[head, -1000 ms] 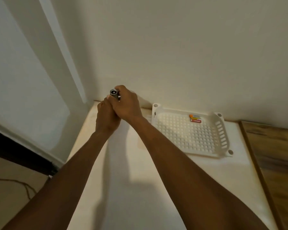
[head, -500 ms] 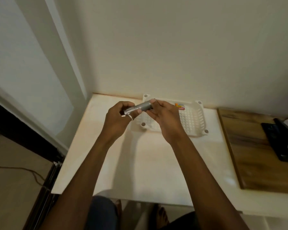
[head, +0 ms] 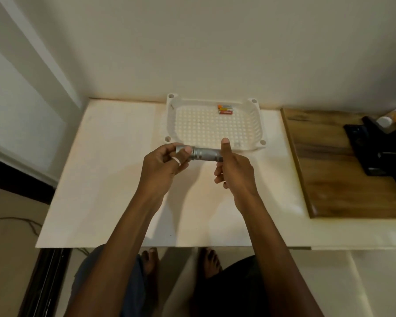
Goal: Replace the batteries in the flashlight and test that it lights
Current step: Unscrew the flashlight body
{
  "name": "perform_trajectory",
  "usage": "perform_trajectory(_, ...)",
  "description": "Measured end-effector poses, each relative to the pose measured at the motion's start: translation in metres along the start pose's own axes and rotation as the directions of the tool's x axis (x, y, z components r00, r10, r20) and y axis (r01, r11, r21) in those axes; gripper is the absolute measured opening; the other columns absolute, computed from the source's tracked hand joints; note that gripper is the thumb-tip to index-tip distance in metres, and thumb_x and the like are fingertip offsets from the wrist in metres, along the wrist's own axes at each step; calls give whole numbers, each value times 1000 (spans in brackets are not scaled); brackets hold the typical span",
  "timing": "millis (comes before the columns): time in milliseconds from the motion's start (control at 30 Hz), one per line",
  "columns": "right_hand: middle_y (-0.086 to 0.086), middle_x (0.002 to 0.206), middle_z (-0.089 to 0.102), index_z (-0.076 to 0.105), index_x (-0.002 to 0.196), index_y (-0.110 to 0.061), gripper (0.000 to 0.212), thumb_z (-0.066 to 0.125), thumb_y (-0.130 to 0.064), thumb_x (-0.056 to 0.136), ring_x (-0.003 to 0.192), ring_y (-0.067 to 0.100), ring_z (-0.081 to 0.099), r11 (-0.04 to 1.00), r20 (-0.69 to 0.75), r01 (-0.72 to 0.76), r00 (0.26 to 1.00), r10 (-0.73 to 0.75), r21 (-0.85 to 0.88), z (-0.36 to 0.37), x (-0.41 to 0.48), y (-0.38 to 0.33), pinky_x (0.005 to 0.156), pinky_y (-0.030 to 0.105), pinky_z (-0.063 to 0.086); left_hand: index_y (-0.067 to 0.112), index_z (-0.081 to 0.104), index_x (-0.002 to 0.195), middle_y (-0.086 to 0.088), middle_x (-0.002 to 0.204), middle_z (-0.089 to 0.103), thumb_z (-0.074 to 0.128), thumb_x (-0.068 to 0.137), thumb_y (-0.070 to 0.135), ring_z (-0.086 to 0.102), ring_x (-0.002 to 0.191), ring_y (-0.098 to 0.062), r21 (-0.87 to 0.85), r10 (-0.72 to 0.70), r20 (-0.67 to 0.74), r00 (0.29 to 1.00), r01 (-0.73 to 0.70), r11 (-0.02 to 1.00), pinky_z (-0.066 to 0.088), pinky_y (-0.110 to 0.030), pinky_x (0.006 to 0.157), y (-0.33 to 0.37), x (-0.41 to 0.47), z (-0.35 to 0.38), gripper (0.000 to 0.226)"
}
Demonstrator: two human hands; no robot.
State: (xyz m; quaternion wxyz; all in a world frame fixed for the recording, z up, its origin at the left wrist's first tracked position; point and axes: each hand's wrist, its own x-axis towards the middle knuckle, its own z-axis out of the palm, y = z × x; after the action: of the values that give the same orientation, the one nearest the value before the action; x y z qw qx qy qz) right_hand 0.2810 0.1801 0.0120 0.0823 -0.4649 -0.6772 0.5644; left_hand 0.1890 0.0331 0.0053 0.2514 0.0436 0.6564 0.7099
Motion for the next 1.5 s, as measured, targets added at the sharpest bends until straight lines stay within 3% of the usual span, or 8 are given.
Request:
perform_trajectory(233,-3,56,64,64,64,-10,72,38,-73,89,63,21,64,988,-76,126,988,-133,-88,13,8,0,70,42,54,20,63,97,6,85,76,53,95,61,62,57,-5,318,0,43,999,-14,948,49,-28,60,0,11,-4,42)
perform_trajectory(367,3,61,61,59,71,1,69,40,-62,92,75,32,68,983,-78,170,981,-176,-76,17,6,-3,75,48,56,29,47,80,4,74,62,39,101,55,50,54,-3,479,176,-6,984,-152,864,47,-43,64,-3,9,3,34)
perform_trajectory(567,19,60,63,54,60,2,68,40,-50,102,60,31,61,932,-165,307,926,-339,-191,24,-1,-3,63,42,49,23,45,79,10,70,54,34,97,52,50,63,-13,468,96,-78,992,-48,883,42,-37,66,-1,13,4,36)
perform_trajectory(767,-3,54,46,42,64,-14,55,33,-54,101,50,13,41,768,-51,544,804,-592,-339,22,3,-3,51,30,33,12,65,109,5,77,55,35,100,39,44,57,-11,306,-113,-98,989,138,942,34,-30,55,0,17,0,41)
perform_trajectory(933,-6,88,72,68,98,-20,31,52,-45,104,82,10,70,879,245,464,869,-429,-107,4,11,-2,63,18,57,23,66,104,3,96,69,38,90,52,51,70,-17,322,-84,-125,989,120,939,41,-34,67,3,24,-10,43)
perform_trajectory(1067,1,74,77,74,89,-12,53,52,-59,100,68,15,76,962,237,274,935,-263,-15,1,12,-6,57,25,59,13,62,106,-4,109,72,38,89,58,59,83,-20,382,-36,-137,990,87,920,52,-47,87,2,26,-8,54)
perform_trajectory(1333,-1,99,79,72,108,-18,12,69,-24,99,91,13,77,942,331,293,883,-332,165,-8,15,-6,70,23,59,14,62,107,5,81,60,39,91,55,54,74,-17,406,2,-151,989,60,912,44,-36,72,2,31,-9,50)
perform_trajectory(1500,1,83,79,74,100,-11,36,64,-46,99,74,13,77,974,352,152,914,-204,169,-10,15,-8,60,21,56,10,60,106,7,83,60,41,95,50,55,75,-17,404,4,-144,990,55,913,44,-36,72,1,31,-7,46)
